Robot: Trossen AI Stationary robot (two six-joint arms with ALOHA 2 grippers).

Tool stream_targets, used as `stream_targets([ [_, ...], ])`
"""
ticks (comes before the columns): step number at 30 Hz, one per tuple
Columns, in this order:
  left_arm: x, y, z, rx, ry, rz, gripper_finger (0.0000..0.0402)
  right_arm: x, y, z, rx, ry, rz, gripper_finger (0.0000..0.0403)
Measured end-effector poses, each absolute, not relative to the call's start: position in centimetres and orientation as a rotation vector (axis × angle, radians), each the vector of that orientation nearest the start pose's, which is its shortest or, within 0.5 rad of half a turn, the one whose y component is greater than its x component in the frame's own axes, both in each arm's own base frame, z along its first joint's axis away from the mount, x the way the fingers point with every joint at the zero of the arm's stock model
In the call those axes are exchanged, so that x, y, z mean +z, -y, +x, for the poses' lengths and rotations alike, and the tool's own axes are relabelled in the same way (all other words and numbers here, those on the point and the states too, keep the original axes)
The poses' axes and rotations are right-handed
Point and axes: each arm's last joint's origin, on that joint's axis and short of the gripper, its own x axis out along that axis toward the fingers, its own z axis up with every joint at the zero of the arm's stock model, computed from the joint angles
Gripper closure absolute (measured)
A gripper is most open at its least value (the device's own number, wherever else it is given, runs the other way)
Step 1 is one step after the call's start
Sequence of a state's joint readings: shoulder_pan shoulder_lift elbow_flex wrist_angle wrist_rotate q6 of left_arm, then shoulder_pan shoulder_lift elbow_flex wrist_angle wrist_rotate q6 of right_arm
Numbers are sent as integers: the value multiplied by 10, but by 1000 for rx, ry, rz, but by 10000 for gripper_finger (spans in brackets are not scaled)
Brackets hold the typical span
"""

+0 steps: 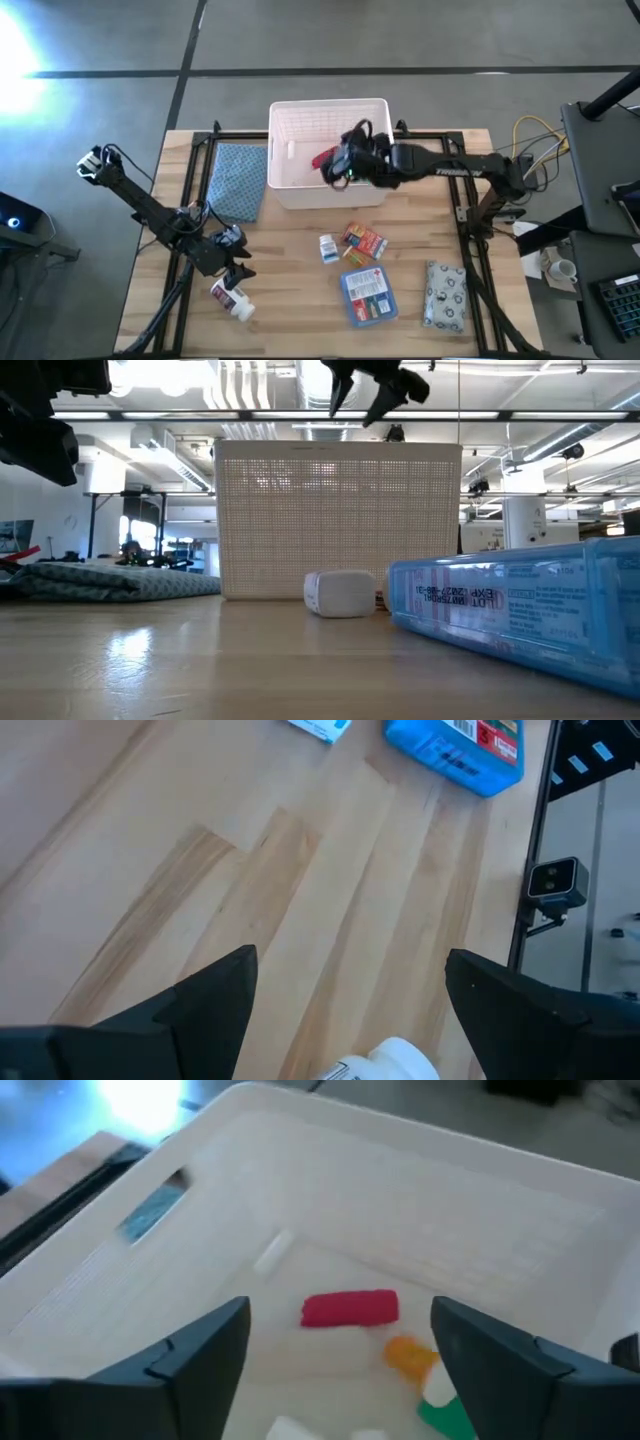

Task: Pick & place medical supplies in basket/bin
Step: Put the white and blue medicine bottle into the white bin

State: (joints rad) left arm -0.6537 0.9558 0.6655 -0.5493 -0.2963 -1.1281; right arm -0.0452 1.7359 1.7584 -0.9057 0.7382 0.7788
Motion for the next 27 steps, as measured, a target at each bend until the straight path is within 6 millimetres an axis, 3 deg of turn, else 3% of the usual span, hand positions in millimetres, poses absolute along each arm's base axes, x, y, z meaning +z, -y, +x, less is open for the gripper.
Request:
stream_targets([
  [7, 235, 105, 151, 115, -826, -669, 101, 358, -29, 358, -798, -635, 216, 75],
  [12, 236, 105, 152, 124, -800, -670, 101, 343, -69, 333, -771, -852, 488, 74],
  [18, 242, 105, 158, 136, -694, -701, 101, 317, -96, 331, -806, -853, 778, 74],
  [27, 244, 104, 163, 146, -656, -718, 101, 263, -98, 357, -653, -668, 1034, 74],
])
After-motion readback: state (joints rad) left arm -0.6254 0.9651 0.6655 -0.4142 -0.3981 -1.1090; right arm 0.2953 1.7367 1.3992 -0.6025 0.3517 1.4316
